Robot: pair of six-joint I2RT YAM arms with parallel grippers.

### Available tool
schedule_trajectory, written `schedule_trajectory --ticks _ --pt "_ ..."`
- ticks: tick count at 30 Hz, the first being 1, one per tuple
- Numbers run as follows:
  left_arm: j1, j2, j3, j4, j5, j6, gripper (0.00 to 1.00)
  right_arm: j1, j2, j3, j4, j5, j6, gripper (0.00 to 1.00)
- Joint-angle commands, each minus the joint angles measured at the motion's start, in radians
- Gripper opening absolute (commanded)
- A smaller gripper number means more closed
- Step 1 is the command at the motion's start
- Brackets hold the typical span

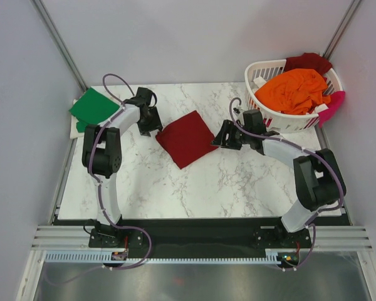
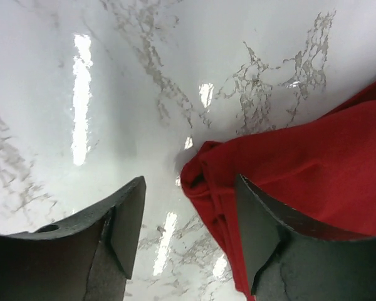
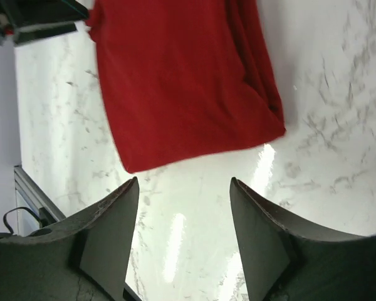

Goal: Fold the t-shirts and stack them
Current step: Fold the tshirt

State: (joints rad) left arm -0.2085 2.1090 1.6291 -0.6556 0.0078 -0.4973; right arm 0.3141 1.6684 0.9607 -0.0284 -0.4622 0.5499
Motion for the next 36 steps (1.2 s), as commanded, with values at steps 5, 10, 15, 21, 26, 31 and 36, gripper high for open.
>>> schedule_trajectory --ticks 5,10,15,21,26,31,36 --pt "0.011 -0.213 0.018 -0.075 -0.063 0.08 0.74 0.003 0.06 0.266 0.022 -0.067 0.001 0.69" --pt "0.004 -0.346 -0.062 -0.105 0.019 0.117 0.75 0.003 0.362 0.482 0.209 -0.196 0.113 0.64" --pt "0.003 -0.521 -0.228 -0.116 0.084 0.178 0.75 0.003 0.621 0.627 0.554 -0.334 0.364 0.58" --pt "0.0 -0.593 -0.434 -0.064 -0.005 0.195 0.75 0.006 0.823 0.65 0.774 -0.34 0.492 0.56" --pt "0.001 -0.555 -0.442 -0.016 0.124 0.155 0.75 0.005 0.676 0.353 0.707 -0.199 0.322 0.55" --pt "0.0 -0.549 -0.449 0.036 0.182 0.031 0.75 0.026 0.479 0.156 0.602 -0.115 0.194 0.55" --pt "-0.008 -0.517 -0.5 0.279 0.193 -0.037 0.75 0.034 0.337 0.22 0.443 -0.127 0.099 0.62"
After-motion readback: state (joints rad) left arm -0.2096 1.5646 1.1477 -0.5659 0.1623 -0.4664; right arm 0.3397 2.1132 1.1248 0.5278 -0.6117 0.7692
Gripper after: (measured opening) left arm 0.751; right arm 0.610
